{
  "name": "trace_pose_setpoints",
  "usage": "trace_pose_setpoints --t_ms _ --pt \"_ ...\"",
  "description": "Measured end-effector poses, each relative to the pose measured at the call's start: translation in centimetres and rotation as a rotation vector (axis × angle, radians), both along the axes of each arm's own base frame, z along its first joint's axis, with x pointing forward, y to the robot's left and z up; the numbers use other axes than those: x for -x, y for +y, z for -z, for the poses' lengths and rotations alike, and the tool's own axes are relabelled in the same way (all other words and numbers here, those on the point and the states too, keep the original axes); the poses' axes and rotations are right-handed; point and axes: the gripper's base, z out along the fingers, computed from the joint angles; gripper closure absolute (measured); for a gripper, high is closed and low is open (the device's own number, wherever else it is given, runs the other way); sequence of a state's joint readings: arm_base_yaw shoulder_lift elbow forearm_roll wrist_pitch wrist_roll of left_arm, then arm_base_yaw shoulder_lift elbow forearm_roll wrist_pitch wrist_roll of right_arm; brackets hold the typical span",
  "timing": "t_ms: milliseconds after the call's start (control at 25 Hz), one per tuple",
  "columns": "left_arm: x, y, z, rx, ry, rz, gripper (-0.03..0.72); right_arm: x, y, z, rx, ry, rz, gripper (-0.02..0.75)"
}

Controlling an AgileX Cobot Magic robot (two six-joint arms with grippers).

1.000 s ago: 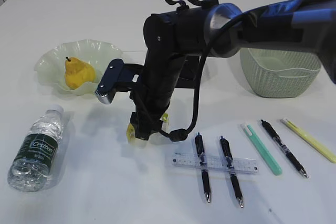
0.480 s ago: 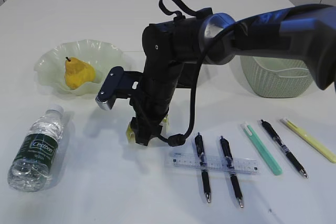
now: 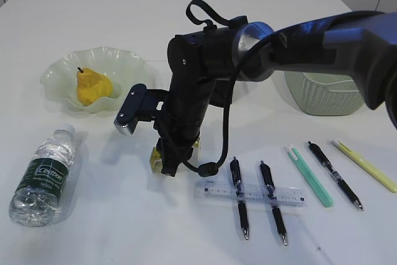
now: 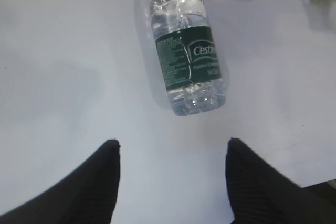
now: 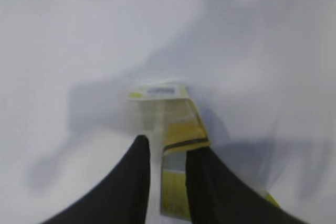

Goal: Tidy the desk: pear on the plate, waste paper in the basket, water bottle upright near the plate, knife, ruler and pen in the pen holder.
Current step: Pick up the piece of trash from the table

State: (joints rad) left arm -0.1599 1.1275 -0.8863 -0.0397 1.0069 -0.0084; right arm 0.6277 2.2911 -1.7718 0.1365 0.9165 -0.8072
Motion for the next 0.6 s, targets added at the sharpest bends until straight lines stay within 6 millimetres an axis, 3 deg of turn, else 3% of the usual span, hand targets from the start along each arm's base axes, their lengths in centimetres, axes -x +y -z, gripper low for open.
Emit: trace_pose_setpoints --t_ms 240,600 --pt "0.0 0.0 0.0 0.000 0.000 0.000 0.241 0.1 -0.1 0.0 0.010 0.015 -0.003 0.721" --pt "0.0 0.0 0.0 -0.002 0.000 0.000 0.241 -0.5 0.4 -2.8 -0.032 0.035 0.165 0.749"
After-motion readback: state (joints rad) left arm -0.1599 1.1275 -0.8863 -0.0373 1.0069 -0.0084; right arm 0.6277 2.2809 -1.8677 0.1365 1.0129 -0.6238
